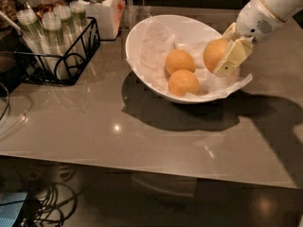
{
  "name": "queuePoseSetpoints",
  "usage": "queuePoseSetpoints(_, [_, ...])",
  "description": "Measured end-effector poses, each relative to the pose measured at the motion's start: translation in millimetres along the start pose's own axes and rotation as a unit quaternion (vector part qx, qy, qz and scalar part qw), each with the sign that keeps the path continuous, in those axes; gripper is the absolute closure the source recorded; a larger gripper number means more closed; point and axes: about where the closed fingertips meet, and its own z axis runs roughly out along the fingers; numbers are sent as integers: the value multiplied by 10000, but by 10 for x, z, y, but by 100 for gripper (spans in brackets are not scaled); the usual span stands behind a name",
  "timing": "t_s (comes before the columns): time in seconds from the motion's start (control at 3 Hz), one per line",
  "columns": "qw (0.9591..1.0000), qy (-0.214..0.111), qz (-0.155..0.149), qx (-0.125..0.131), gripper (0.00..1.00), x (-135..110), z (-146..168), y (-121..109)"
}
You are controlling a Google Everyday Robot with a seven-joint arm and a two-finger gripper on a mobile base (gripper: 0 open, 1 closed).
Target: Pick orange from white bowl
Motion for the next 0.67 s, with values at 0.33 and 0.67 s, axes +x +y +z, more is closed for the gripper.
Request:
queuePoseSetpoints(0.33, [9999, -7, -127, 44, 100, -87, 28, 17])
queuePoseSetpoints(0.67, [9993, -7, -241, 275, 100, -200, -34, 128])
